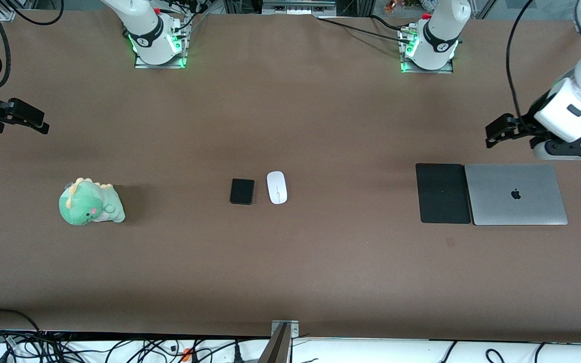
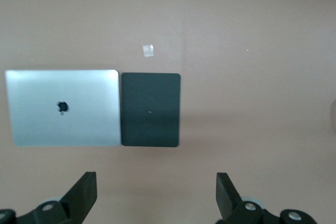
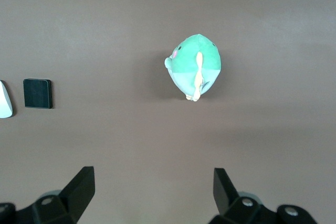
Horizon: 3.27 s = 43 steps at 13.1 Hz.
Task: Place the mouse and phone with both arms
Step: 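Reach the left gripper to the white mouse and grasp it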
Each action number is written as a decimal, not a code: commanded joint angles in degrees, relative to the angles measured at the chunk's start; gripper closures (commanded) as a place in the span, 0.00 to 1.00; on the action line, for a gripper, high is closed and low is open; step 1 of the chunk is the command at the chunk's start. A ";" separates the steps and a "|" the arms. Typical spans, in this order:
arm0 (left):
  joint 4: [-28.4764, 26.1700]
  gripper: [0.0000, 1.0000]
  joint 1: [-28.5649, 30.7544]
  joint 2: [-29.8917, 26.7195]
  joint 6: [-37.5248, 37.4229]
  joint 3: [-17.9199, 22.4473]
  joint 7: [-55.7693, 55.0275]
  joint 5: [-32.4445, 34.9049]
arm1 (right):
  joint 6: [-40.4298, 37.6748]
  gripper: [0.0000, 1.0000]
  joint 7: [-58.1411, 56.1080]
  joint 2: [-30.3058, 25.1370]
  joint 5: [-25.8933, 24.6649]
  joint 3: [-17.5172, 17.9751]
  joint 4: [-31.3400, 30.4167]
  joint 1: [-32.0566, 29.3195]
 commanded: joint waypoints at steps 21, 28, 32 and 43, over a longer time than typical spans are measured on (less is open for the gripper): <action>16.14 0.00 -37.00 44.95 34.71 -4.18 -53.45 0.80 | -1.39 0.00 0.47 -0.65 -0.31 1.45 -0.33 -0.93; 23.44 0.00 -40.62 52.26 34.80 -0.13 -53.83 0.80 | -1.39 0.00 0.47 -0.65 -0.13 1.45 -0.33 -0.84; 24.68 0.06 -40.62 53.59 34.80 0.40 -53.73 0.89 | -1.48 0.00 0.47 -0.65 -0.13 1.45 -0.33 -0.84; 22.41 0.74 -34.31 49.47 33.84 0.76 -40.24 0.98 | -1.39 0.00 0.47 -0.47 -0.05 2.50 -0.33 -0.75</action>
